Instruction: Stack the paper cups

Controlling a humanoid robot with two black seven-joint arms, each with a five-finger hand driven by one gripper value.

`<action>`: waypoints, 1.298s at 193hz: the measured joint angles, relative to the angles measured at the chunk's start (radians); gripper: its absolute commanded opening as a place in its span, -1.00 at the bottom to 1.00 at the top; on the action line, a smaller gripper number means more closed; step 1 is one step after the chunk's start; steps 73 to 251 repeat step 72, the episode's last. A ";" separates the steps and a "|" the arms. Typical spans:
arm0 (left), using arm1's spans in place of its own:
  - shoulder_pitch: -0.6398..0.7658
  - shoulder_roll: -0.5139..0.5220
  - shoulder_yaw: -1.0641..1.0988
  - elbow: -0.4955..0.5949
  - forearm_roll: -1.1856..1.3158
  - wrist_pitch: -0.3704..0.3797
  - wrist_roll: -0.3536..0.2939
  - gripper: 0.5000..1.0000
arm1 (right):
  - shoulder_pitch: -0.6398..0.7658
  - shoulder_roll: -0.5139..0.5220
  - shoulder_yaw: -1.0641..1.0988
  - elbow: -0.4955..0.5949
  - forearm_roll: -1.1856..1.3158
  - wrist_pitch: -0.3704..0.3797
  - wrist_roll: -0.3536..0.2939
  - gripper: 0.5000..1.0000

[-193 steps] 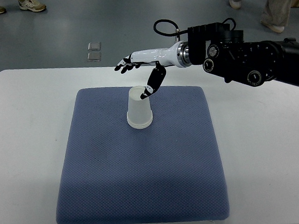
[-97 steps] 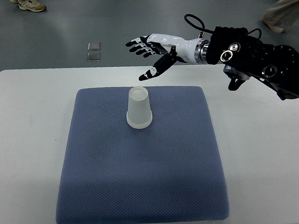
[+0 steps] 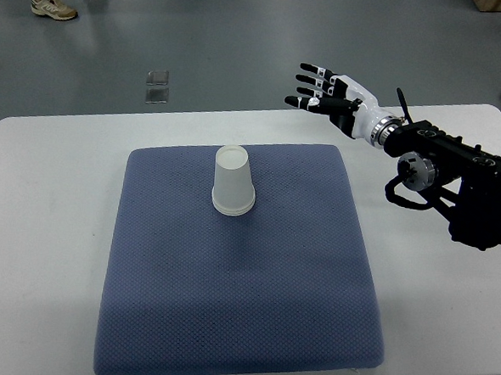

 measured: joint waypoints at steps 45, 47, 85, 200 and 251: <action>0.000 0.000 0.001 -0.001 0.000 0.000 0.000 1.00 | -0.045 0.032 0.034 -0.019 0.022 -0.001 0.006 0.65; 0.000 0.000 0.001 -0.001 0.000 0.000 0.000 1.00 | -0.046 0.032 0.035 -0.020 0.023 -0.001 0.006 0.65; 0.000 0.000 0.001 -0.002 0.000 0.000 0.000 1.00 | -0.056 0.034 0.042 -0.034 0.030 -0.020 0.006 0.65; 0.000 0.000 0.001 -0.002 0.000 0.000 0.000 1.00 | -0.056 0.034 0.042 -0.034 0.030 -0.020 0.006 0.65; 0.000 0.000 0.001 -0.002 0.000 0.000 0.000 1.00 | -0.056 0.034 0.042 -0.034 0.030 -0.020 0.006 0.65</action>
